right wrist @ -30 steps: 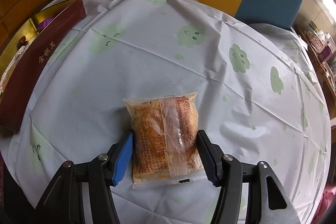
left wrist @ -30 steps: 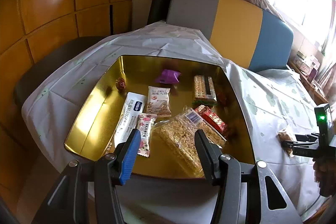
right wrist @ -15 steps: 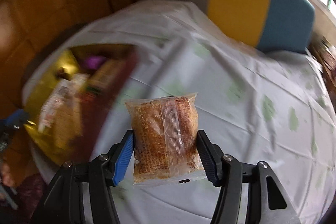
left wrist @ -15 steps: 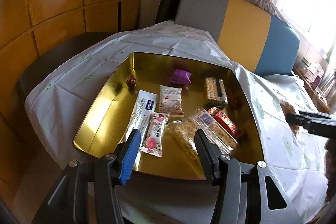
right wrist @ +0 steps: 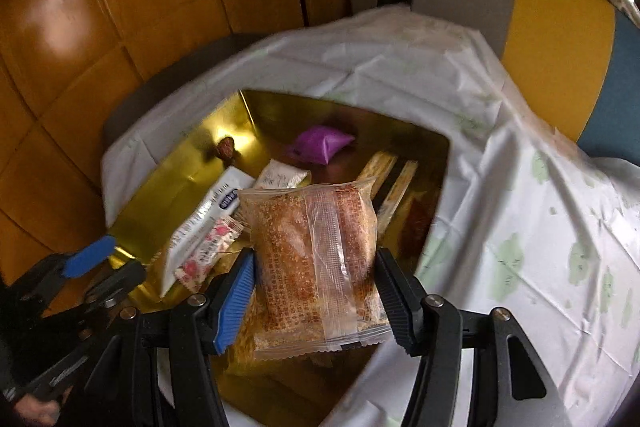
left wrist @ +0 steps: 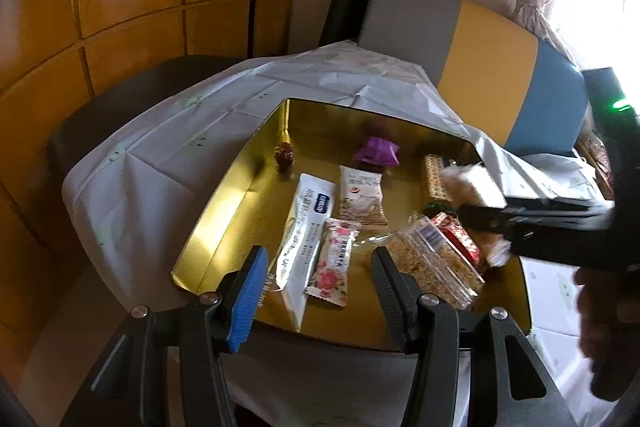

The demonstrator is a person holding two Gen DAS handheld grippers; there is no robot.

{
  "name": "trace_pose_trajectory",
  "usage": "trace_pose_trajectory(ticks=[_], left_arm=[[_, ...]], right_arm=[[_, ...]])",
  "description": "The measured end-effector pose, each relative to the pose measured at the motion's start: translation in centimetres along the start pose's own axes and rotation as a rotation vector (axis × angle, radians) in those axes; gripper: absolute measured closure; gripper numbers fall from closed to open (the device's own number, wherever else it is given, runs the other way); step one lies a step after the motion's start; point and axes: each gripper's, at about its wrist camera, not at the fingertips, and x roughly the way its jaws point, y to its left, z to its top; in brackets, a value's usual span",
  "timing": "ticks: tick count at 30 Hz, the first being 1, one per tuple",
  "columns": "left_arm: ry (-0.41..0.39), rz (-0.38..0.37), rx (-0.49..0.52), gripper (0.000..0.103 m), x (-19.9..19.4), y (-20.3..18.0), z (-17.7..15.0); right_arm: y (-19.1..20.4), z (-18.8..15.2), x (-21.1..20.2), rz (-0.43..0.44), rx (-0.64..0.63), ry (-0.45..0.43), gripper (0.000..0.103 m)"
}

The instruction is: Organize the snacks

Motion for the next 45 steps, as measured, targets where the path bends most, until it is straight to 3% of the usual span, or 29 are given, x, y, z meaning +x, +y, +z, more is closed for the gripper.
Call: trace_pose_trajectory(ticks=[3,5,7,11,18,28,45], left_arm=[[-0.001,0.018,-0.003,0.044,-0.1,0.2,0.1],[-0.009,0.038,0.004,0.041,-0.2,0.2,0.1],[-0.017,0.047,0.01,0.041,-0.5,0.2,0.0],[-0.014,0.053,0.019,0.041,-1.1,-0.1,-0.2],[-0.055,0.047,0.038,0.022,-3.2,-1.1,-1.3],[-0.082,0.01,0.082,0.016,-5.1,-3.5,-2.3],[-0.087,0.009,0.091,0.013,-5.4,-4.0,-2.4]], right_arm=[[0.2,0.0,2.3,-0.021,0.008,0.041,0.042],[0.2,-0.5,2.3,-0.035,0.014,0.019,0.038],[0.3,-1.0,1.7,-0.032,0.014,0.0,0.031],[0.8,-2.2,-0.6,-0.067,0.008,-0.058,0.031],[0.6,-5.6,-4.7,-0.212,0.143,-0.179,0.031],[0.0,-9.3,-7.6,-0.283,0.211,-0.233,0.031],[0.0,-10.5,-8.1,-0.299,0.205,-0.236,0.031]])
